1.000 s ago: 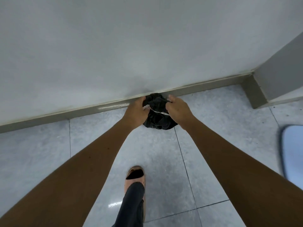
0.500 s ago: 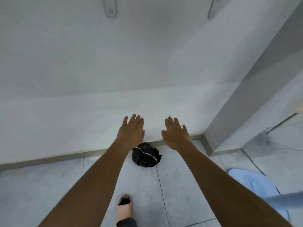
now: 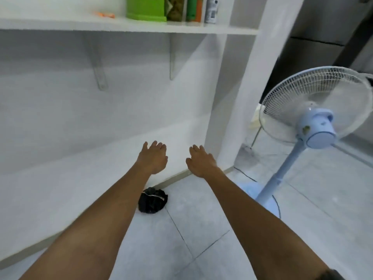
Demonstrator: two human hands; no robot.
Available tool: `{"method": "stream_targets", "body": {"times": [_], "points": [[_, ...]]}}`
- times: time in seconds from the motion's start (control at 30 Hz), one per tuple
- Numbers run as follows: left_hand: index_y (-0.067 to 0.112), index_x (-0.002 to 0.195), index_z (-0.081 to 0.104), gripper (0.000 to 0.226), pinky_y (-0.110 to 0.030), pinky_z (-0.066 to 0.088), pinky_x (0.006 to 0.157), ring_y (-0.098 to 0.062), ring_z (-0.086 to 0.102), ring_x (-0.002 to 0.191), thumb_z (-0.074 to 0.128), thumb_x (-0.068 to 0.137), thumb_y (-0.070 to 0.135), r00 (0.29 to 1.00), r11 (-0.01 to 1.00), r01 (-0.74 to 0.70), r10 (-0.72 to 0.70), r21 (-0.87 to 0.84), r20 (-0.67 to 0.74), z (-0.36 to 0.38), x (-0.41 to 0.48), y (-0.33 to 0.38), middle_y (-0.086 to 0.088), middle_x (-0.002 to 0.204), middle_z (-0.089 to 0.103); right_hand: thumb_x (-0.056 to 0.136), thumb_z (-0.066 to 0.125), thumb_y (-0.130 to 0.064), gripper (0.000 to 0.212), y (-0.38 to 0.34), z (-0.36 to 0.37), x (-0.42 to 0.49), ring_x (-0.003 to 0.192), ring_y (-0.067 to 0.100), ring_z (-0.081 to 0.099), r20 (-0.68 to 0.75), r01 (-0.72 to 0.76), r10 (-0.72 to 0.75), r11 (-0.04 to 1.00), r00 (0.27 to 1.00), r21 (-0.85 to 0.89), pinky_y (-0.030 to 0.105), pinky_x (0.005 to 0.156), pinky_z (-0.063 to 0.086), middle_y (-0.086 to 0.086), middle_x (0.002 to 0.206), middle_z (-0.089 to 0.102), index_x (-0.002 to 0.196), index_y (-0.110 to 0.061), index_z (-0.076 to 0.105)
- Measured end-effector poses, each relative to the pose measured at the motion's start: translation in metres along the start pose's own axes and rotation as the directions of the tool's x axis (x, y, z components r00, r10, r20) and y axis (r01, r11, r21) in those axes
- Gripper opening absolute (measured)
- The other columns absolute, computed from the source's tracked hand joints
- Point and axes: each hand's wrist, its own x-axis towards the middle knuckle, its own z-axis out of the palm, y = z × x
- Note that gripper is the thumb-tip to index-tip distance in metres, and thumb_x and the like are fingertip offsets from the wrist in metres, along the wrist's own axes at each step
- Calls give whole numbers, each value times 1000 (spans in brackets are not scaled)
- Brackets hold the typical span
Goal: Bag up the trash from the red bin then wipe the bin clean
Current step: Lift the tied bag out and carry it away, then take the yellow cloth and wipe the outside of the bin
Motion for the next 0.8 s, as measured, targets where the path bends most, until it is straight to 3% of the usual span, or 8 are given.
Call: {"method": "stream_targets", "body": {"times": [0.1,0.23,0.4,0.57,0.7,0.8], "points": [[4,146,25,50,-46,8,116,-25,14,145,26,102,28,993,993,-116,116,12,-23,-9,-24,15,-9,153,28,100,29,-24,45,0,0,-49,137,25,28,-33,-130,134,988,990,85,47,106,31,7,146,35,140,-5,35],[3,141,31,46,-46,11,116,-27,23,140,27,101,26,954,952,-300,300,57,-3,-7,-63,58,-10,148,35,99,33,-24,45,13,16,-127,139,27,26,-56,-275,285,951,957,142,49,108,33,9,147,35,140,-4,35],[4,140,34,45,-44,16,114,-27,30,136,30,100,25,822,820,-570,570,53,19,-7,-115,163,-13,146,38,99,33,-21,43,60,32,-259,137,26,28,-74,-533,557,819,827,212,47,105,31,9,146,38,138,-3,37],[6,130,42,37,-43,22,110,-29,39,129,33,100,26,612,612,-790,791,51,-4,-17,-186,308,-16,138,46,99,33,-21,45,112,39,-405,140,27,25,-75,-761,803,587,592,277,48,109,31,8,147,36,140,-3,36],[6,140,34,46,-44,18,113,-27,31,137,32,100,28,367,366,-927,930,78,-4,-19,-268,425,-12,148,38,98,33,-19,41,145,46,-538,135,26,31,-90,-872,931,363,353,328,47,104,34,8,141,42,135,-3,40],[5,137,37,44,-45,20,112,-27,34,135,32,100,29,208,206,-975,978,88,12,-17,-337,499,-13,145,41,97,34,-18,39,163,52,-635,130,28,36,-73,-912,982,190,175,363,45,102,35,9,137,44,131,-2,43]]}}
